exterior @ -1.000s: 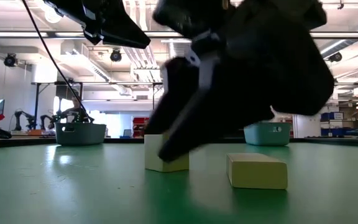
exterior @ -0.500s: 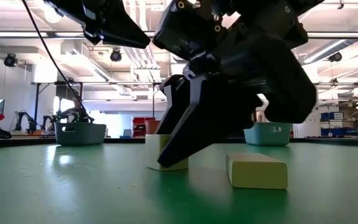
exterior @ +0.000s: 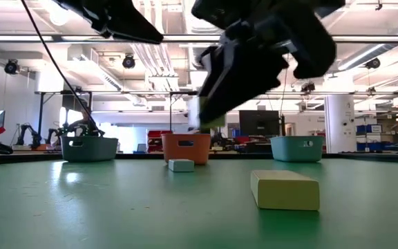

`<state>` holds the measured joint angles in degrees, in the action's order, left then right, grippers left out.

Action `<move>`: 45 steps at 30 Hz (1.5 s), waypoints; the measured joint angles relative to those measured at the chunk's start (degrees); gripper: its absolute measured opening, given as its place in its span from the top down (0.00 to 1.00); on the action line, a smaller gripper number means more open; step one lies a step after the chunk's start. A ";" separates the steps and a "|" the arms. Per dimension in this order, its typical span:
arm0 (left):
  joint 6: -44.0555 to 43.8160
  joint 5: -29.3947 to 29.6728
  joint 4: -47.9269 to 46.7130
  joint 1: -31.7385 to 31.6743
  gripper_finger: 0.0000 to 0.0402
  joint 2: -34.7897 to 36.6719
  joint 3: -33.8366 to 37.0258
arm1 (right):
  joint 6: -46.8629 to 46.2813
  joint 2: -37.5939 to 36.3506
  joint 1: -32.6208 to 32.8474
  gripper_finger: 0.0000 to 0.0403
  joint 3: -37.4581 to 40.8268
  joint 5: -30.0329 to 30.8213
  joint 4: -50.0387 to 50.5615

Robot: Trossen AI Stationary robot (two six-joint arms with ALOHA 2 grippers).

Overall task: Sort & place blocks by color
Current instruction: Put the yellow wooden block into the green bin, then put the light blue wooden block into the gray bin

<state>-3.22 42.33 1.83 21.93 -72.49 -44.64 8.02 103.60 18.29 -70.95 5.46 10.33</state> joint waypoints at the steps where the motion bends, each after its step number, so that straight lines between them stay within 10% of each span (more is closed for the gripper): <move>1: 0.91 -0.01 -0.29 0.00 0.68 0.70 0.00 | 0.42 -1.37 -0.52 0.70 0.34 1.88 1.74; 20: 2.15 0.21 10.66 -0.22 0.68 18.02 16.55 | -18.99 -29.90 -35.77 0.70 23.53 25.51 6.08; 28: 2.08 0.28 17.51 -0.22 0.68 18.49 20.20 | -27.60 -30.97 -52.97 0.70 30.39 12.82 3.13; 45: -6.19 0.34 17.39 -0.22 0.68 18.18 20.54 | -26.90 -30.92 -53.15 0.44 28.36 12.08 1.34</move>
<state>-9.42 42.67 19.22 21.71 -54.30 -24.10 -18.88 72.69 -34.86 -42.59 17.54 11.68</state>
